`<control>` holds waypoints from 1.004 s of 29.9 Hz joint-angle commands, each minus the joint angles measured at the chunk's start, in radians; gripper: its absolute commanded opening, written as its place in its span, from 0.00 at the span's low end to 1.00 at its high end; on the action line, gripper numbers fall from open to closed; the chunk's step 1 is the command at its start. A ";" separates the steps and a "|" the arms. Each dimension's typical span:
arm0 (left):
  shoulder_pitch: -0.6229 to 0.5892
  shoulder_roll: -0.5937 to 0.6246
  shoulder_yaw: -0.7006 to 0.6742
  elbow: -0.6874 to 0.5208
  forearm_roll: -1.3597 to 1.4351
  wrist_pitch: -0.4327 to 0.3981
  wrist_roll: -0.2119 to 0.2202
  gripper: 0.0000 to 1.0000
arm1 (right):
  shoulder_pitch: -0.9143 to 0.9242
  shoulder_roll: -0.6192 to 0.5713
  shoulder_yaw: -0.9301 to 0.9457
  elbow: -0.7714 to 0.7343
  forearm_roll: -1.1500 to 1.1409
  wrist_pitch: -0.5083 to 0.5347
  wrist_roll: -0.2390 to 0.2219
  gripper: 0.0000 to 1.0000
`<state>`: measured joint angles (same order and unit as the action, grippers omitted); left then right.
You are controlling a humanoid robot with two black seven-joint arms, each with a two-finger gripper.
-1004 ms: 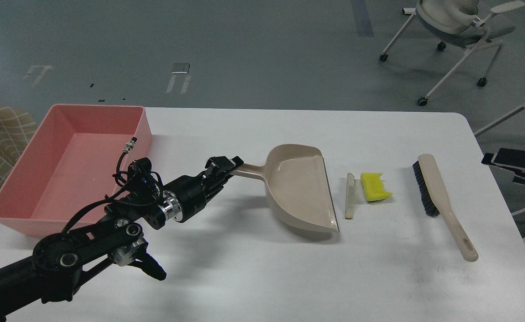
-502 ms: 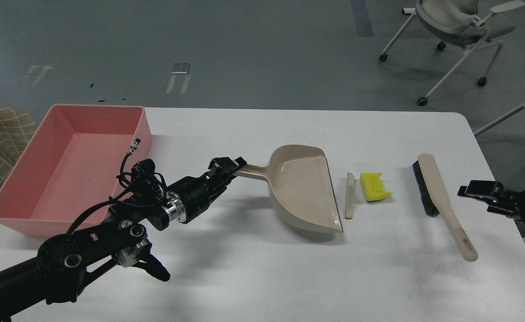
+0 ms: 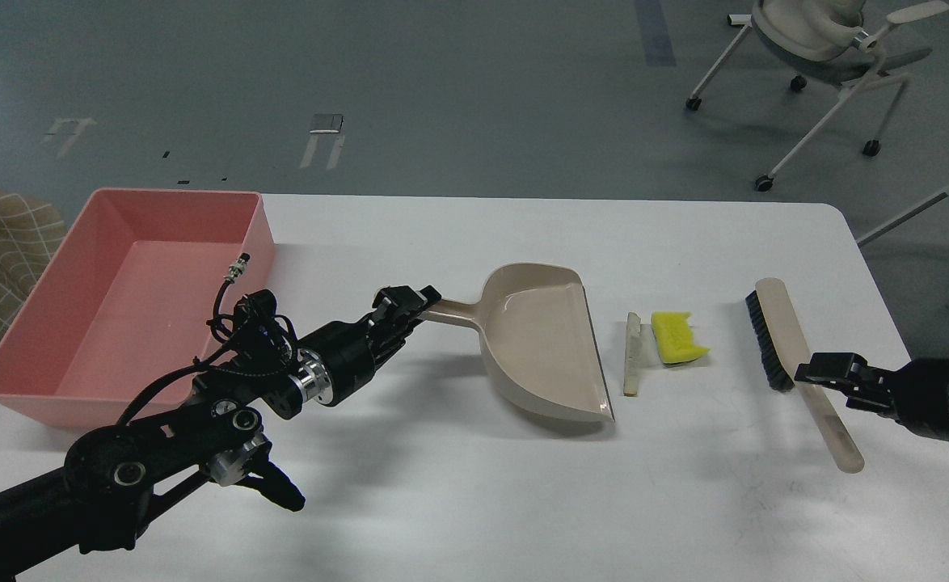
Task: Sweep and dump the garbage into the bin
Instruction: 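Grasp the wooden brush handle with the right gripper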
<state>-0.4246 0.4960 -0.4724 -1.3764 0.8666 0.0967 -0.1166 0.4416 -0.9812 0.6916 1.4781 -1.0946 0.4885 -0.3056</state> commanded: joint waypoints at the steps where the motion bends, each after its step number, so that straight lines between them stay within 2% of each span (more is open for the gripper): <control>1: 0.006 0.003 -0.002 0.000 0.002 0.000 0.000 0.00 | -0.001 0.019 -0.001 -0.001 -0.022 0.000 -0.004 0.75; 6: 0.004 0.003 -0.003 0.000 0.000 0.000 0.000 0.00 | -0.012 0.022 -0.004 -0.006 -0.022 0.000 -0.049 0.68; 12: 0.006 -0.001 -0.005 0.000 0.000 0.000 0.000 0.00 | -0.018 0.024 -0.003 -0.002 -0.022 0.000 -0.050 0.67; 14: 0.006 0.003 -0.006 0.000 0.000 0.003 0.000 0.00 | -0.017 0.022 -0.003 -0.004 -0.022 0.000 -0.052 0.57; 21: 0.007 0.003 -0.006 0.000 0.000 0.005 0.000 0.00 | -0.020 0.024 -0.004 -0.002 -0.021 0.000 -0.070 0.37; 27: 0.007 0.004 -0.006 0.000 0.000 0.012 0.000 0.00 | -0.018 0.044 -0.003 -0.004 -0.021 0.000 -0.073 0.36; 30: 0.007 0.006 -0.006 0.000 0.000 0.012 0.000 0.00 | -0.018 0.046 -0.003 -0.002 -0.021 0.000 -0.075 0.30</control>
<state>-0.4173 0.4995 -0.4787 -1.3754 0.8666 0.1083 -0.1166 0.4223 -0.9384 0.6886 1.4748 -1.1143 0.4887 -0.3796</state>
